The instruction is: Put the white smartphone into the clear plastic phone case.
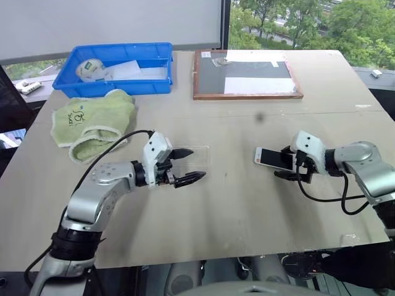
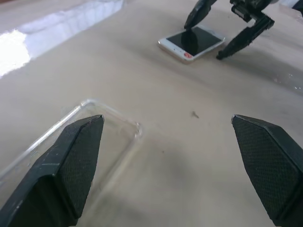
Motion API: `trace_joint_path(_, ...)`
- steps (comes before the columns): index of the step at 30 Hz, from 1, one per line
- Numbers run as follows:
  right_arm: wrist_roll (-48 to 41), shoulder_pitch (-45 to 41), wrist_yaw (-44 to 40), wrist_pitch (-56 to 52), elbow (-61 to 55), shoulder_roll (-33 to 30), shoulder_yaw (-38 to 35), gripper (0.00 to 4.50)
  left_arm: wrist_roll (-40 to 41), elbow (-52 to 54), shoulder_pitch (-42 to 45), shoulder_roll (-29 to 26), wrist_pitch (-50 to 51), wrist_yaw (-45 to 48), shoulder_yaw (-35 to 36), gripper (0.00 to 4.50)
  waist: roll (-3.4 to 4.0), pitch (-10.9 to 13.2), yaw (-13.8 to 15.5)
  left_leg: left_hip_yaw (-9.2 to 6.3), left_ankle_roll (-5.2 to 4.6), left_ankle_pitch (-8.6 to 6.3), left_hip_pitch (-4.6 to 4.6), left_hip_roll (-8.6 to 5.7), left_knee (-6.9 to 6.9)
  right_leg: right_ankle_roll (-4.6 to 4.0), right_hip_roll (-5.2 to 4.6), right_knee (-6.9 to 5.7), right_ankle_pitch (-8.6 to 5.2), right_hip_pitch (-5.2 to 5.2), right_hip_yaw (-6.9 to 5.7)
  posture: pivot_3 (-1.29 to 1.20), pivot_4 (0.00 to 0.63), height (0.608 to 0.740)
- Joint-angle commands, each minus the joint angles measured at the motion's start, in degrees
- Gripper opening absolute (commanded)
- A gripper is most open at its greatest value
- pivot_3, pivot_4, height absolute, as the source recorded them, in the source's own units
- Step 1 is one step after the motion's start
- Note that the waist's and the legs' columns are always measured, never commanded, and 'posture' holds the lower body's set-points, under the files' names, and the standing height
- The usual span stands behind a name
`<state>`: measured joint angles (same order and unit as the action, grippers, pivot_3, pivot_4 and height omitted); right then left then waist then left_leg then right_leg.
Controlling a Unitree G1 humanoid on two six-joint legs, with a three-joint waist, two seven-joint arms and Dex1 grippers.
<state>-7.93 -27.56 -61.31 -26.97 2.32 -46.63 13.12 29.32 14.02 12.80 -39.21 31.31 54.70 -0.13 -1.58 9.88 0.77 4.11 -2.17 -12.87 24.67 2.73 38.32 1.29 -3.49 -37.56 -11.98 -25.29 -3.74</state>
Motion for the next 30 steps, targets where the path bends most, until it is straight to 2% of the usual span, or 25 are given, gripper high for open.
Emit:
trace_joint_path(1, 0.49, -0.16, -1.7, 0.67, 1.42, 0.54, 0.83, 3.65, 0.35, 3.8, -0.55, -1.13, -0.85, -0.37, 2.24, 4.5, 0.0, 0.0, 0.01, 0.0, 0.0, 0.0, -0.03, 0.0, 0.02, -0.09, -0.01, -0.07, -0.05, 0.0, 0.01, 0.0, 0.15, 0.74)
trace_joint_path(2, 0.5, 0.03, -2.03, 0.8, 1.37, 0.51, 0.84, 3.07, 0.41, 4.11, -0.83, -1.28, -0.81, -0.46, 2.46, 4.5, 0.0, 0.0, 0.04, 0.0, 0.0, 0.0, -0.05, 0.0, 0.03, -0.21, -0.02, -0.12, -0.12, 0.0, 0.01, 0.0, 0.15, 0.74)
trace_joint_path(3, 0.47, 0.33, -2.27, 0.92, 1.14, 0.45, 0.77, 2.91, 0.51, 4.36, -1.03, -1.4, -0.7, -0.59, 2.72, 4.5, -0.01, -0.01, 0.02, -0.01, 0.0, 0.0, -0.08, 0.0, 0.03, -0.21, -0.02, -0.17, -0.12, 0.0, 0.01, 0.0, 0.15, 0.74)
trace_joint_path(6, 0.46, 1.43, -2.74, 1.6, 0.12, 0.19, 0.14, 1.66, 0.69, 5.02, -1.49, -1.59, -0.38, -0.95, 3.25, 4.5, -0.02, -0.02, 0.02, -0.03, 0.0, 0.0, -0.1, 0.01, 0.04, -0.21, -0.01, -0.21, -0.12, 0.01, 0.02, 0.0, 0.15, 0.74)
trace_joint_path(9, -0.14, 2.65, -2.63, 2.44, -1.57, 0.06, -1.2, 0.08, 1.22, 6.44, -1.56, -1.71, 0.65, -1.71, 3.58, 4.5, -0.02, -0.03, -0.01, 0.0, 0.0, 0.0, -0.13, 0.02, 0.09, -0.22, -0.02, -0.22, -0.12, 0.05, 0.04, 0.0, 0.15, 0.74)
trace_joint_path(17, -2.15, 7.09, -0.57, 1.99, -9.77, -0.73, -5.32, 0.03, 0.96, 6.01, -0.59, -1.43, 1.28, -2.7, 3.36, 4.5, -0.02, -0.03, 0.08, -0.03, 0.0, 0.0, -0.11, 0.01, 0.1, -0.21, -0.03, -0.22, -0.11, 0.07, 0.05, 0.0, 0.15, 0.74)
trace_joint_path(21, -6.2, 8.8, 2.89, -2.74, -13.65, 0.9, -10.27, 0.03, 0.68, 1.67, 2.59, -1.12, 1.03, -1.47, 2.8, 4.5, -0.01, -0.02, 0.12, -0.03, 0.0, 0.01, -0.06, -0.02, 0.1, -0.19, -0.03, -0.22, -0.1, 0.03, 0.04, 0.0, 0.15, 0.74)
trace_joint_path(22, -7.79, 9.1, 3.23, -3.95, -14.96, 1.23, -11.64, 0.59, 0.75, 0.61, 3.36, -1.17, 0.98, -1.0, 2.77, 4.5, -0.01, -0.02, 0.11, -0.03, 0.0, 0.01, -0.07, -0.02, 0.11, -0.2, -0.02, -0.22, -0.1, 0.03, 0.04, 0.0, 0.15, 0.74)
trace_joint_path(23, -8.83, 9.64, 3.34, -4.82, -16.62, 1.1, -12.62, 0.67, 0.24, -0.58, 4.08, -1.28, 0.52, -0.65, 2.47, 4.5, -0.01, -0.02, 0.11, -0.03, 0.0, 0.01, -0.07, -0.03, 0.11, -0.2, -0.02, -0.23, -0.1, 0.03, 0.04, 0.0, 0.15, 0.74)
trace_joint_path(30, -10.07, 12.85, 5.91, -4.81, -23.47, 0.19, -15.88, 4.09, -6.37, -10.24, 10.78, -1.91, -3.74, 3.99, -3.71, 4.5, -0.01, -0.02, 0.24, -0.02, 0.0, 0.0, -0.05, -0.03, 0.1, -0.19, -0.01, -0.23, -0.11, 0.0, 0.04, 0.0, 0.15, 0.74)
